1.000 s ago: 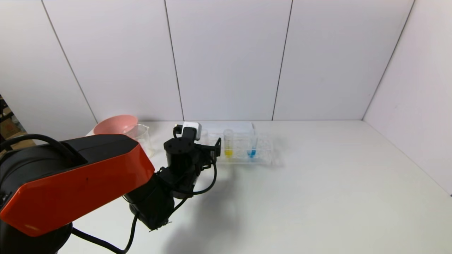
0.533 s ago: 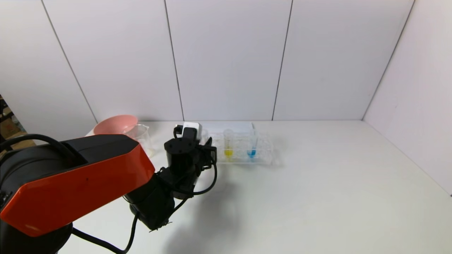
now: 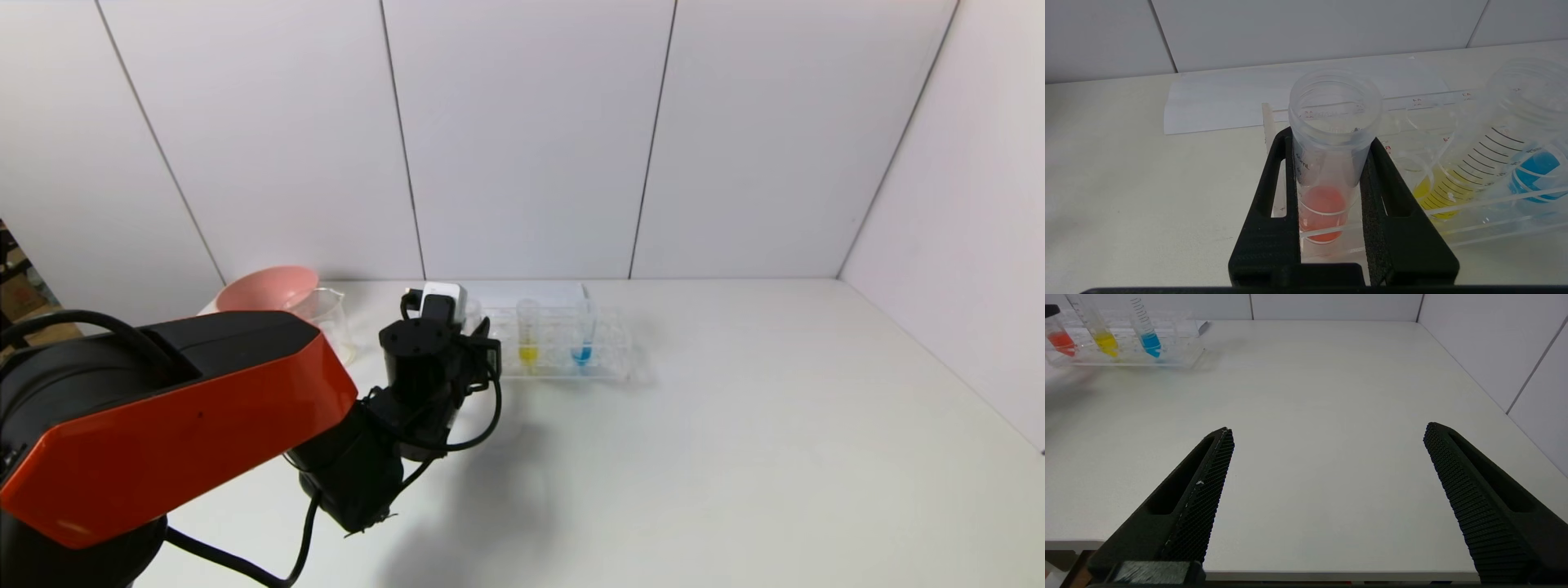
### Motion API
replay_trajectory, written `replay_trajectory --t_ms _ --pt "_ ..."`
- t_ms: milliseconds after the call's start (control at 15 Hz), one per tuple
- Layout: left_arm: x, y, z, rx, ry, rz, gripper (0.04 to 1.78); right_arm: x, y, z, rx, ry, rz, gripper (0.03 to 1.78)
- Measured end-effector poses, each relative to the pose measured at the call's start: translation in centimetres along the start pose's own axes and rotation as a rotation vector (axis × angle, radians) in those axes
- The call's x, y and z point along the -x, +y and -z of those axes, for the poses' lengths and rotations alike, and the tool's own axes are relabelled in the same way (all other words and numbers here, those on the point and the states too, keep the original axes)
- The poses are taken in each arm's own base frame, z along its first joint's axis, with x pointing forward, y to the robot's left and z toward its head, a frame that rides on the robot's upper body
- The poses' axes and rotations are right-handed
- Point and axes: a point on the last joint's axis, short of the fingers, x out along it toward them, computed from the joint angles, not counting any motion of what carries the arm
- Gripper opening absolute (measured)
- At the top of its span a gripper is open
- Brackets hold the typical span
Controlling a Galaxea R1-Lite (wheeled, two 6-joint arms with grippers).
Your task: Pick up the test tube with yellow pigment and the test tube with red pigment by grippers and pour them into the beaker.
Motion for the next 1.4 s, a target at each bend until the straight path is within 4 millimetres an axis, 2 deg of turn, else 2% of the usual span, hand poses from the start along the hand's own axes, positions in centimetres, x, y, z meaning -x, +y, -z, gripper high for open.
replay_trajectory --t_ms 467,1400 --pt "0.2 -0.1 -0.6 0.002 -0.012 0.005 0.44 0.0 0.0 0.0 0.000 0.000 0.000 1.70" --pt "1.2 -0.4 -3.4 -0.004 -0.074 0.011 0.44 0.0 0.0 0.0 0.000 0.000 0.000 1.70"
